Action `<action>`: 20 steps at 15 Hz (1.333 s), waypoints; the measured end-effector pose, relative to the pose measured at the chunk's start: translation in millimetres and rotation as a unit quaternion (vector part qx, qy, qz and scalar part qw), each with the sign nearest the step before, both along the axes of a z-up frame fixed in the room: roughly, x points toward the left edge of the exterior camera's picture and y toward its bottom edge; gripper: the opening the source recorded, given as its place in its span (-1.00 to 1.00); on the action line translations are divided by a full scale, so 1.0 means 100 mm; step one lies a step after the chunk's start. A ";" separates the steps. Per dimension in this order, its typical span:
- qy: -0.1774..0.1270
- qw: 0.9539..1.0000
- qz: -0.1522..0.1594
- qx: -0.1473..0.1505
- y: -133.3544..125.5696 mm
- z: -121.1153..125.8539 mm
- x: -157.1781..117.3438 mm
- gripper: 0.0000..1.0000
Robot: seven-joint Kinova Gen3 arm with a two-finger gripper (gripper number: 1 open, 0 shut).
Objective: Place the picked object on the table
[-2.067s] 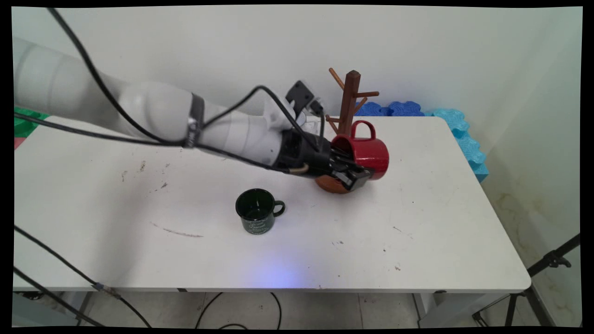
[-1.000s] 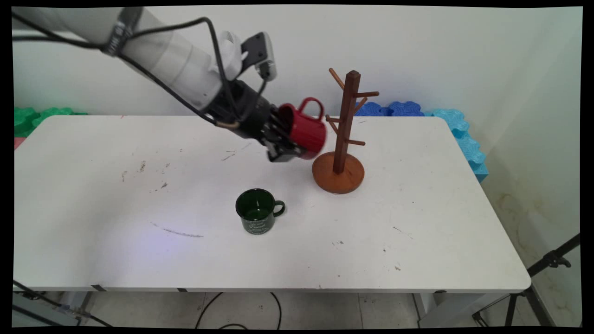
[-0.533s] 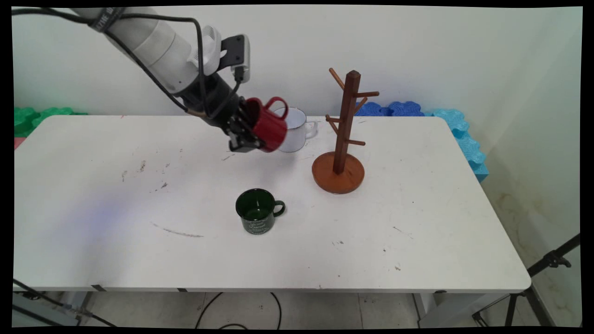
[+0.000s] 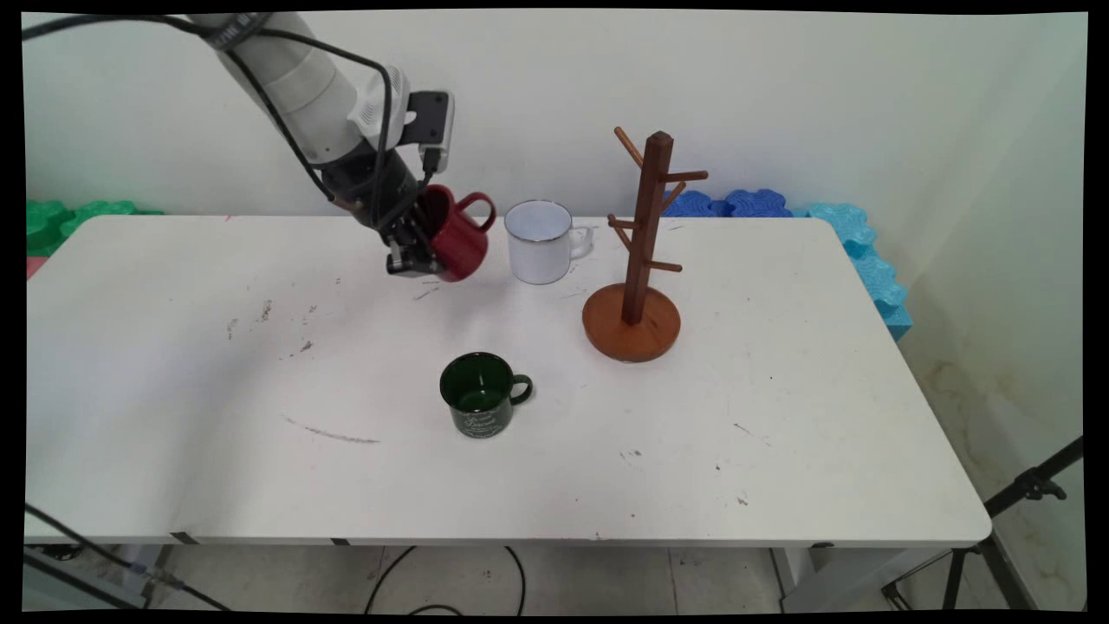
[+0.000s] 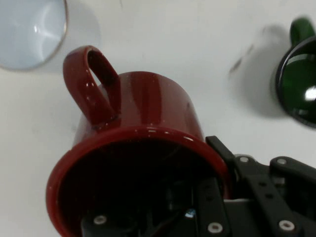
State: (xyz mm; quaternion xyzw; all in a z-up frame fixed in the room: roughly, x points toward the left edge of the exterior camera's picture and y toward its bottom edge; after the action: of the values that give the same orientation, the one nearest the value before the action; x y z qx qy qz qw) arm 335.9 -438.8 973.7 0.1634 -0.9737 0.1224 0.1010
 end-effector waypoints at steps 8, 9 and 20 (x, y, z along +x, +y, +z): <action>-0.060 0.997 -0.004 0.057 -0.29 -0.37 0.07 -1.00; -0.064 0.996 -0.005 0.065 -0.32 -0.43 0.07 -1.00; -0.086 0.990 -0.008 0.113 -0.58 -0.89 -0.04 -1.00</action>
State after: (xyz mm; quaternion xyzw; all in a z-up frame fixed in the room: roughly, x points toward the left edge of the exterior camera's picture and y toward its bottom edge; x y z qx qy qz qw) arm 331.4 -496.9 884.4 0.1553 -0.9876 0.0244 -0.0014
